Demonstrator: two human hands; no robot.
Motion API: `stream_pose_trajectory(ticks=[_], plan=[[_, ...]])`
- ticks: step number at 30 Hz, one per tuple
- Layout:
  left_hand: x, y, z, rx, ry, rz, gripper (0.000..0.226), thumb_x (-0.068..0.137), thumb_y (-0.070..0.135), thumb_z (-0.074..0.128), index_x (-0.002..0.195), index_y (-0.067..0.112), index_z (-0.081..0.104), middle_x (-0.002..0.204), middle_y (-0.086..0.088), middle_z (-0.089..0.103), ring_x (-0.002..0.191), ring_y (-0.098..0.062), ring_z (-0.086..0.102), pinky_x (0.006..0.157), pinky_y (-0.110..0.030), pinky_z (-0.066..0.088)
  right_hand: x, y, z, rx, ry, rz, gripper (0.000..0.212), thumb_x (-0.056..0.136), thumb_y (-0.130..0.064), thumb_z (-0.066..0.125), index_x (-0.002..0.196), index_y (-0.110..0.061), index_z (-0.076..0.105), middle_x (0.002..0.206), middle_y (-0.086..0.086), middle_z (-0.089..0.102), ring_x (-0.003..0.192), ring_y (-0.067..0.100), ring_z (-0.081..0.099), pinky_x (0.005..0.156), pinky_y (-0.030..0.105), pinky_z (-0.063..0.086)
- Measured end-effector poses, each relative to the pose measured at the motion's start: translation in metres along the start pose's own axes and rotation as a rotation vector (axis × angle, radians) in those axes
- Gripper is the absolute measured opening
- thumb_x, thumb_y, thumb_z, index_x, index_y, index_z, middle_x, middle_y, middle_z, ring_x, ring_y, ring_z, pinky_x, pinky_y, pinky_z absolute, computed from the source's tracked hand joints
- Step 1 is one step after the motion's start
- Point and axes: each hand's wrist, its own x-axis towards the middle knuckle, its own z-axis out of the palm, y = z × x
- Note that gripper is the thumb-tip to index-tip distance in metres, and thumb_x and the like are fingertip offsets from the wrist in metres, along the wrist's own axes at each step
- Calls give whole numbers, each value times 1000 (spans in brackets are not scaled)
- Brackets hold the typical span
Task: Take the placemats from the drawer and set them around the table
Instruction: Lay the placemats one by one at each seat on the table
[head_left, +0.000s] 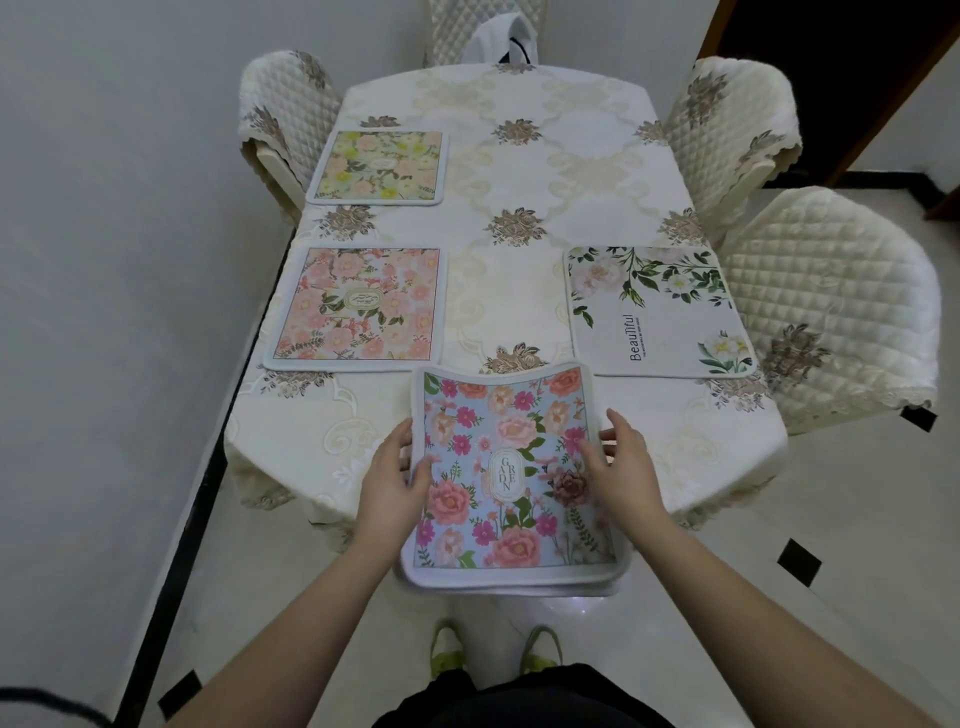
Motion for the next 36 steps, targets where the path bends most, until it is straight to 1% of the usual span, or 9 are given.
stream_pose_trajectory(ticks=[5,7,11,14,16,18,21,27,36], plan=[[14,-9,4,-125,-26,-226,56,98,25,58,148,24,34,120,-3,62,94,-13,62,63,-17,45,2,15,-1,3,-75,0,49,96,-36,53,143,-27,43,121,0,56,102,15,61,78,28,53],[15,-15,6,-106,-58,-222,54,98,27,58,147,26,35,120,-1,65,93,-12,65,60,-16,45,2,18,0,18,-131,62,56,96,-33,55,147,-26,35,123,2,60,98,14,61,71,24,52],[13,-27,5,-45,-95,-170,56,98,26,57,149,26,32,124,1,66,104,-17,66,70,-21,48,-4,20,3,-23,-198,117,73,97,-31,56,156,-30,12,133,6,58,106,24,63,81,34,55],[16,-24,-2,-12,-119,-100,56,98,22,56,150,24,33,128,-1,64,103,-13,62,77,-22,49,-7,12,-1,-2,-193,108,74,96,-30,58,155,-30,13,131,4,59,98,18,64,62,20,55],[18,-14,-10,-22,-128,-67,56,98,20,57,149,24,36,123,3,63,102,-9,59,71,-10,46,-8,4,-9,30,-188,103,73,96,-30,60,154,-32,16,124,3,64,88,12,67,54,14,51],[22,-4,-19,-56,-138,-45,55,97,20,58,148,27,37,117,7,64,103,-9,62,68,-6,45,-11,-4,-20,72,-167,101,72,94,-30,62,153,-33,19,112,0,69,81,10,70,57,17,54],[29,12,-33,-125,-149,-25,56,96,20,61,146,31,39,114,5,67,102,-14,67,76,-23,55,-18,-15,-36,135,-123,92,71,93,-30,64,151,-37,24,103,-1,72,78,13,73,66,29,59],[38,56,-48,-210,-201,64,55,94,26,65,143,36,42,114,1,70,92,-14,72,77,-39,61,-40,-36,-65,246,-19,48,66,93,-26,65,146,-40,30,101,-1,74,80,17,74,74,45,60],[41,140,-28,-265,-379,153,53,94,30,66,142,32,46,103,1,73,74,-17,75,60,-37,62,-84,-36,-126,345,233,35,63,92,-26,66,144,-43,34,100,-1,75,79,19,75,70,45,61]])
